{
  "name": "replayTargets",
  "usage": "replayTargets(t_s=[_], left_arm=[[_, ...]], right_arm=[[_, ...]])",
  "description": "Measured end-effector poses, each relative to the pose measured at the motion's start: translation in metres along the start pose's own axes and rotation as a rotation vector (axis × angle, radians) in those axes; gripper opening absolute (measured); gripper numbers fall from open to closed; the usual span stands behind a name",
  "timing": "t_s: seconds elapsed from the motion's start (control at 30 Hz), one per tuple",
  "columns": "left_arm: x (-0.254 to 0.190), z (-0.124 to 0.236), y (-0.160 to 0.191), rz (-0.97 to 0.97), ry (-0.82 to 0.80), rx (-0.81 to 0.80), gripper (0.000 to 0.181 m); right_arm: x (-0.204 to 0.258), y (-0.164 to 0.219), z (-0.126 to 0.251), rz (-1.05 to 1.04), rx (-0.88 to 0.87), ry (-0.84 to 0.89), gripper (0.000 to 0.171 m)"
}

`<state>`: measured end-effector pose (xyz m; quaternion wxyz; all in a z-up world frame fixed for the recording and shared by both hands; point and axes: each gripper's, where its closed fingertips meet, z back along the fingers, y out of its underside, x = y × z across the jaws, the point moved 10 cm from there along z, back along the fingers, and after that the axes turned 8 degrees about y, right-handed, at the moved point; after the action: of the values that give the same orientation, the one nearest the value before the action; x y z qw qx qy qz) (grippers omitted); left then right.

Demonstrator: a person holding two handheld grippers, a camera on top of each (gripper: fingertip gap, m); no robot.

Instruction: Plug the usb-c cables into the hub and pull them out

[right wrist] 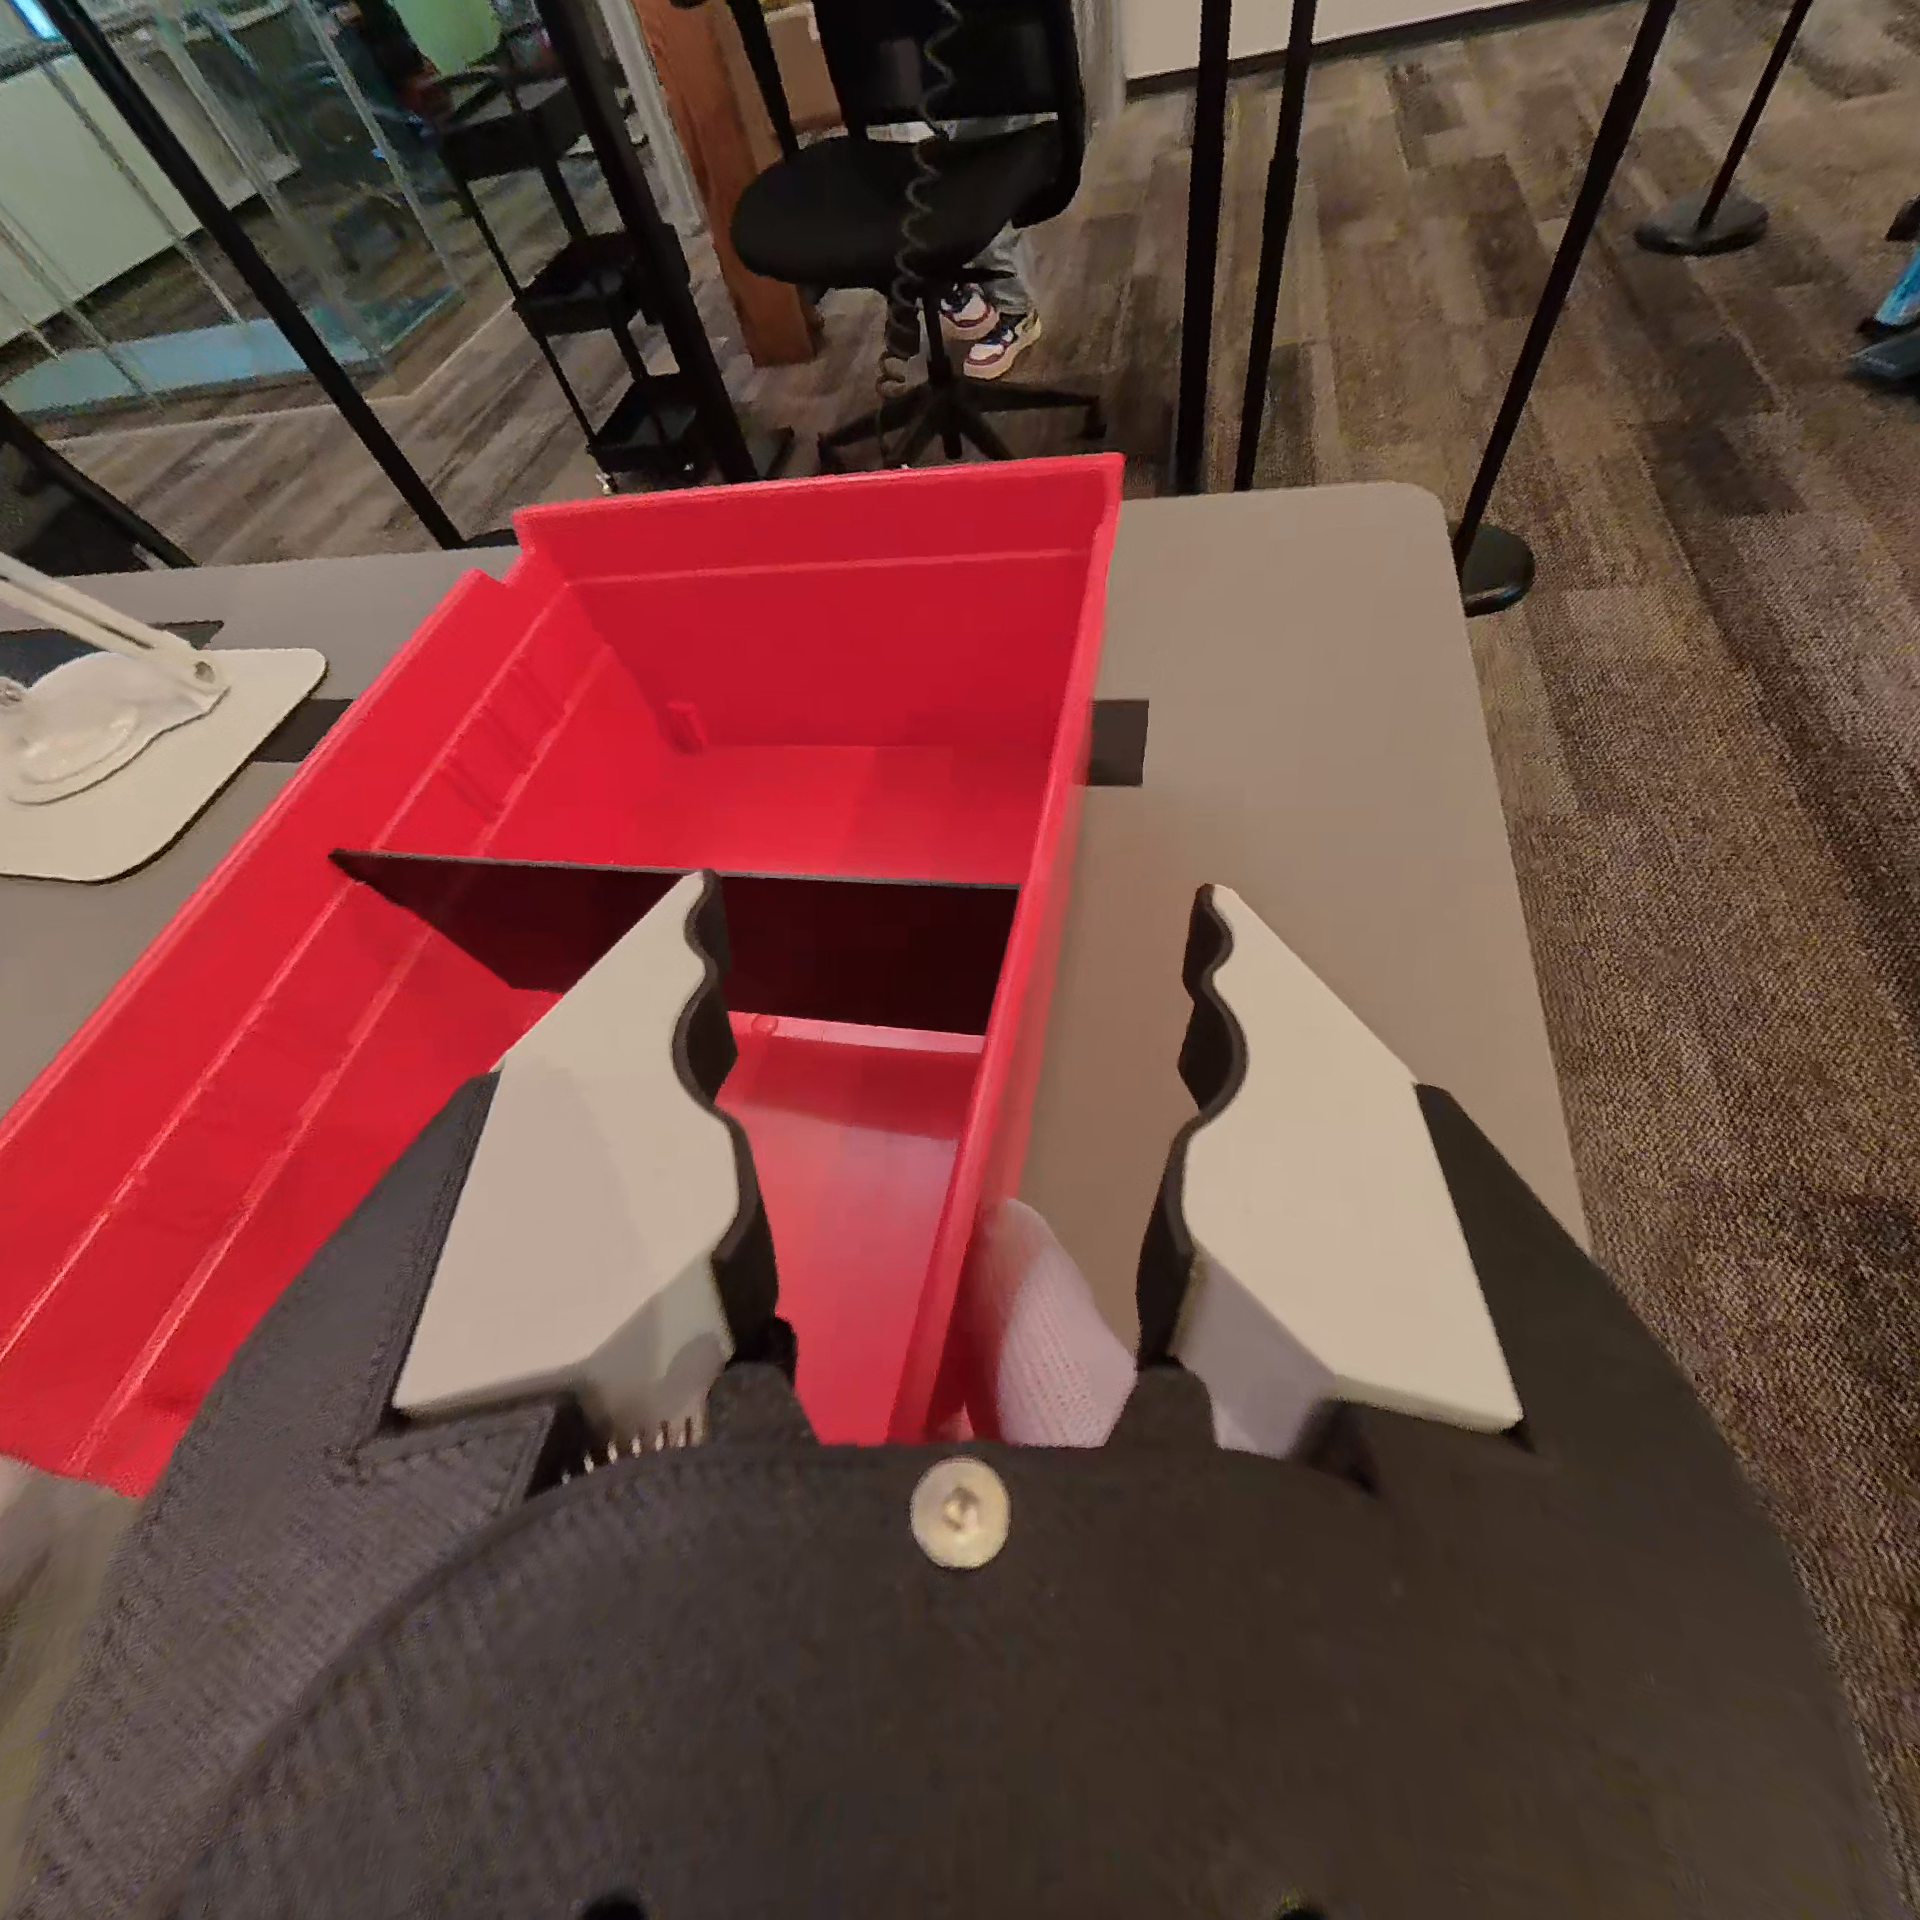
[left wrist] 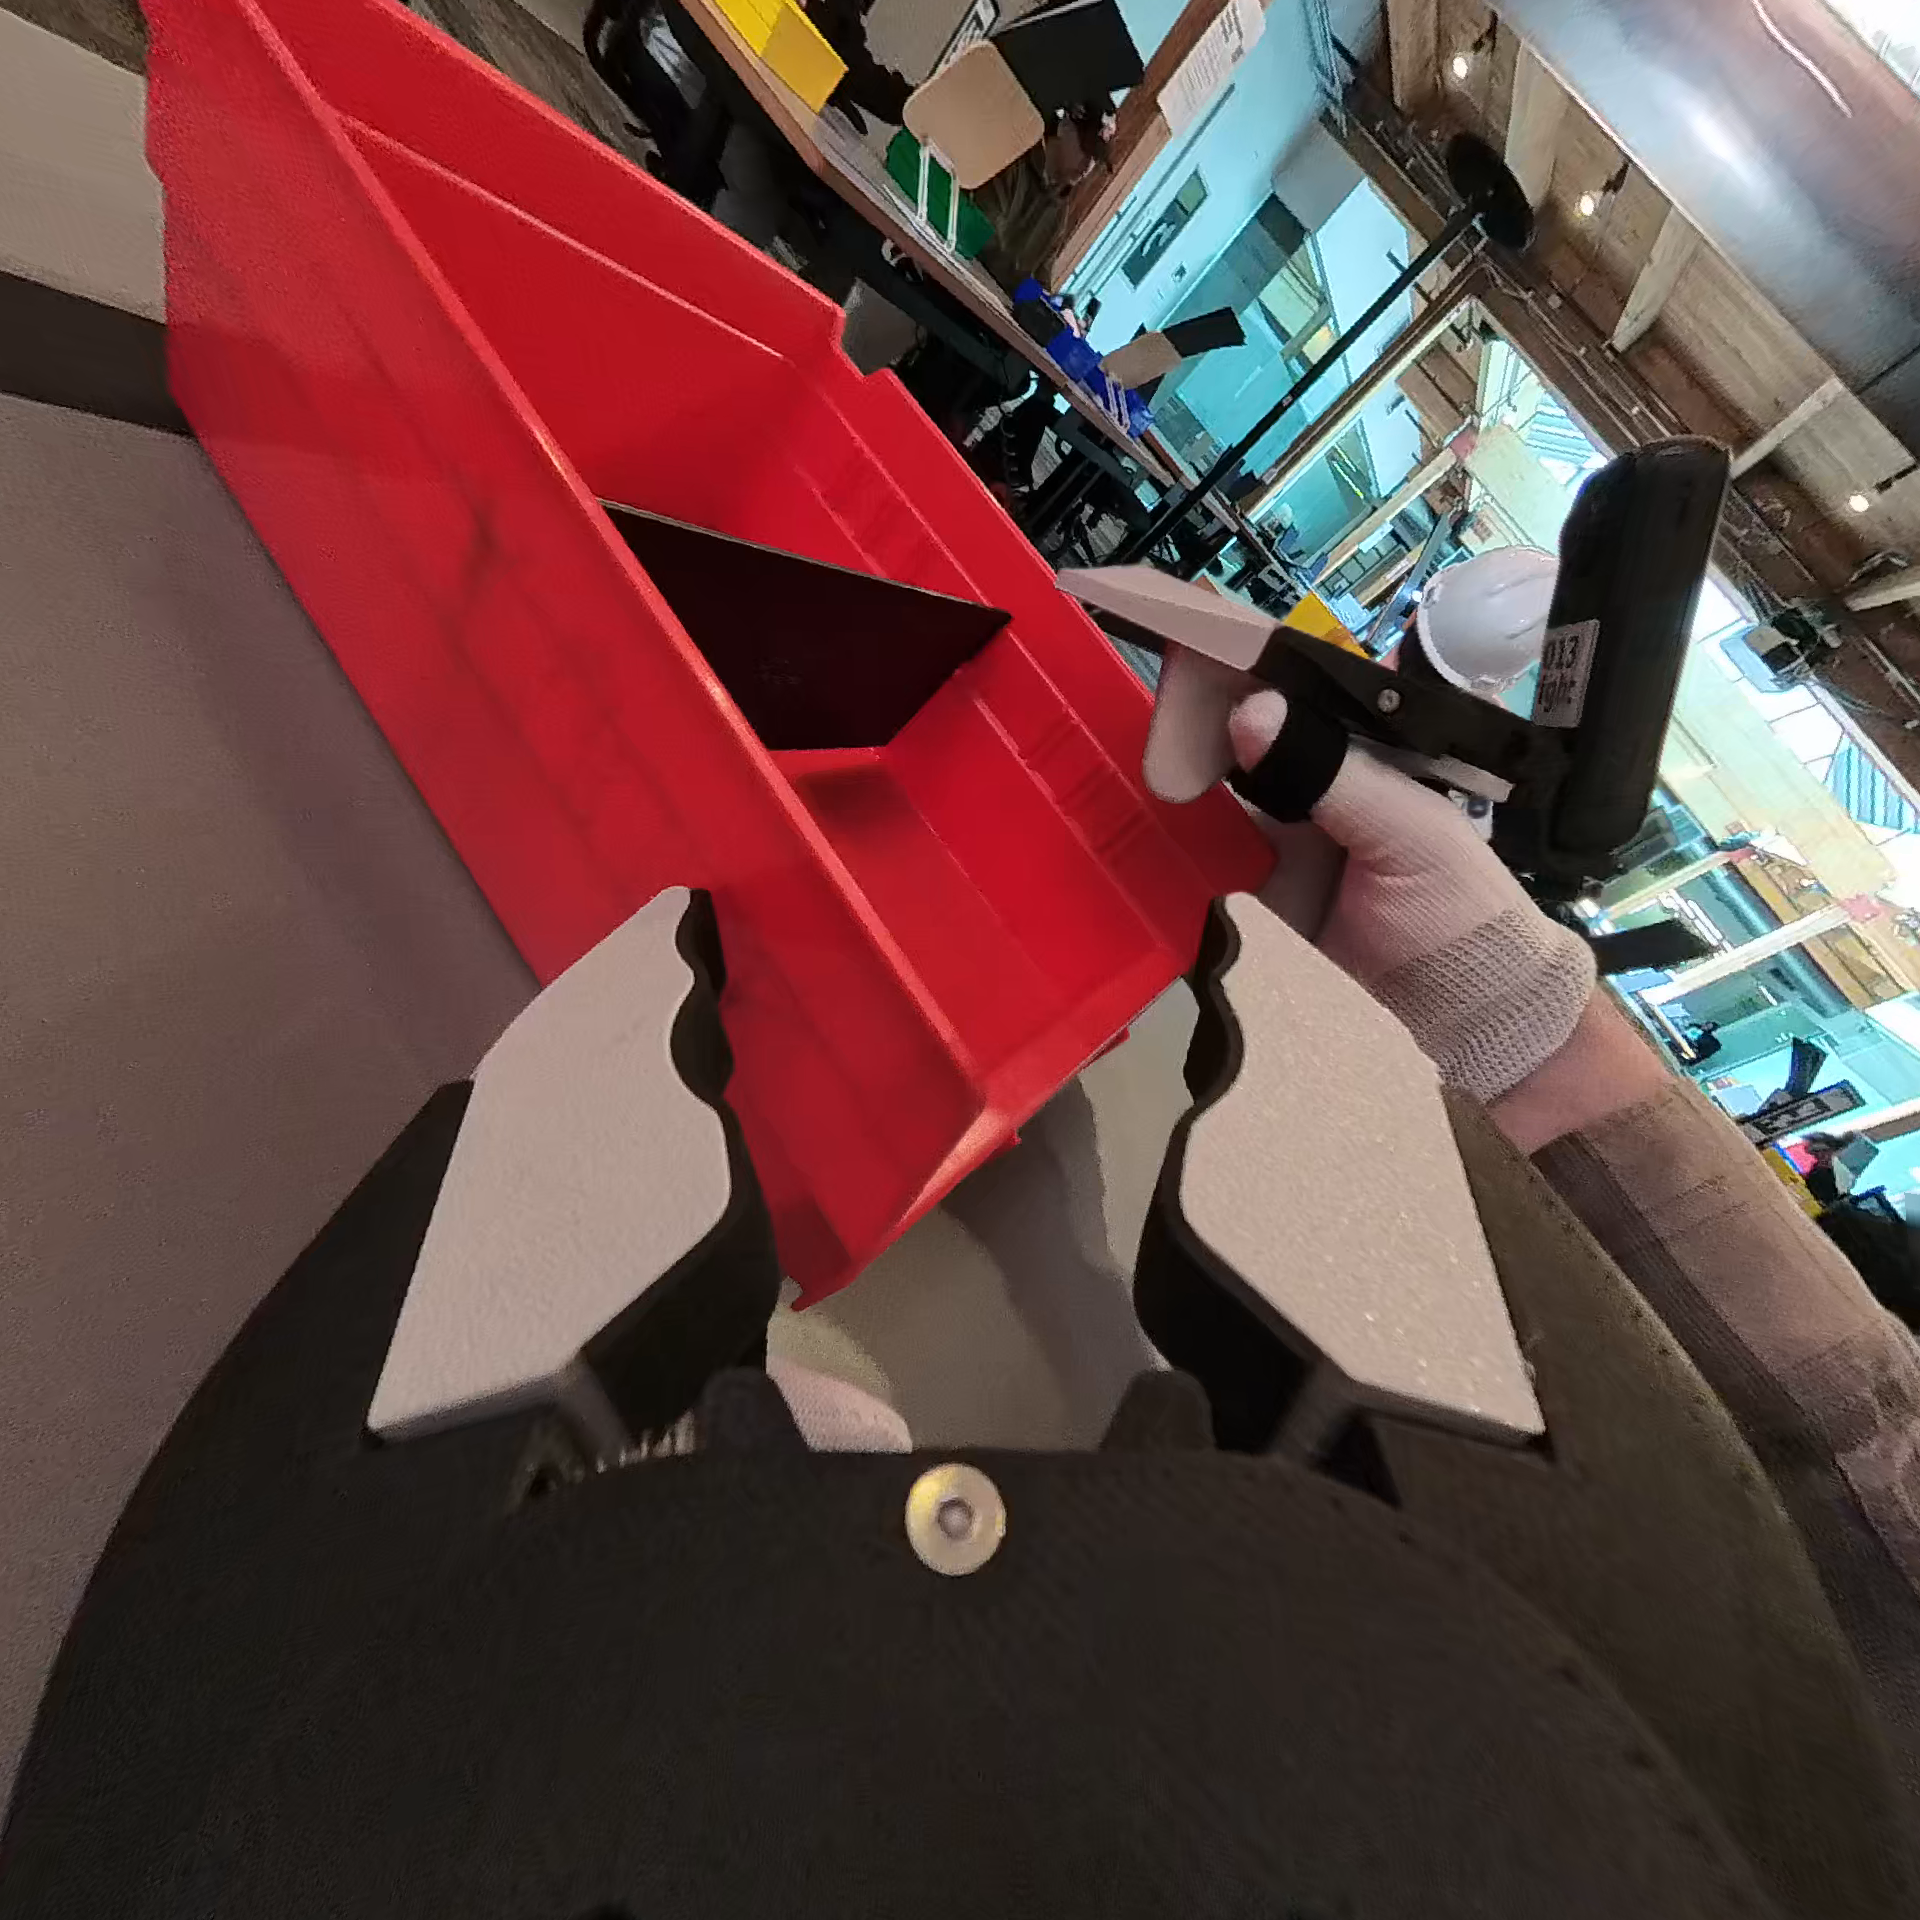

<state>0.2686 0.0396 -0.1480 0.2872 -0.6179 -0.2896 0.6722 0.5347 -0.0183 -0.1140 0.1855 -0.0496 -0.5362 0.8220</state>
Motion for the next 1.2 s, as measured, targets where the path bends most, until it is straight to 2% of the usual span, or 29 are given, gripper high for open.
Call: replayTargets(t_s=[0.2,0.4,0.47,0.5,0.6,0.7,0.83,0.9,1.0,1.1,1.2], left_arm=[[0.001,-0.014,-0.002,-0.007,-0.014,-0.015,0.089],[0.007,-0.016,-0.004,-0.007,0.008,0.0,0.087],[0.006,-0.015,-0.005,0.0,0.046,0.048,0.09],[0.005,-0.011,-0.008,0.004,0.056,0.066,0.098],[0.0,0.012,-0.024,-0.049,0.067,0.003,0.103],[-0.006,0.045,-0.049,-0.1,0.091,-0.058,0.101],[-0.005,0.098,-0.088,-0.232,0.078,-0.098,0.089],[0.0,0.128,-0.109,-0.309,0.054,-0.141,0.079],[0.016,0.168,-0.14,-0.479,-0.086,-0.164,0.071],[0.036,0.206,-0.168,-0.619,-0.203,-0.225,0.065],[0.055,0.237,-0.189,-0.707,-0.282,-0.262,0.063]], right_arm=[[-0.014,-0.002,-0.021,-0.002,0.028,-0.02,0.084],[-0.017,0.003,-0.015,-0.025,-0.005,0.005,0.086],[-0.023,0.001,-0.008,-0.004,-0.047,0.095,0.089],[-0.027,-0.002,-0.002,0.027,-0.071,0.16,0.09],[-0.024,-0.022,0.033,0.164,-0.184,0.343,0.089],[0.018,-0.052,0.068,0.329,-0.348,0.379,0.079],[0.118,-0.084,0.086,0.42,-0.463,0.144,0.068],[0.173,-0.092,0.082,0.476,-0.463,0.061,0.065],[0.245,-0.1,0.077,0.472,-0.542,-0.116,0.055],[0.293,-0.104,0.062,0.473,-0.572,-0.277,0.054],[0.322,-0.106,0.046,0.411,-0.58,-0.399,0.051]])
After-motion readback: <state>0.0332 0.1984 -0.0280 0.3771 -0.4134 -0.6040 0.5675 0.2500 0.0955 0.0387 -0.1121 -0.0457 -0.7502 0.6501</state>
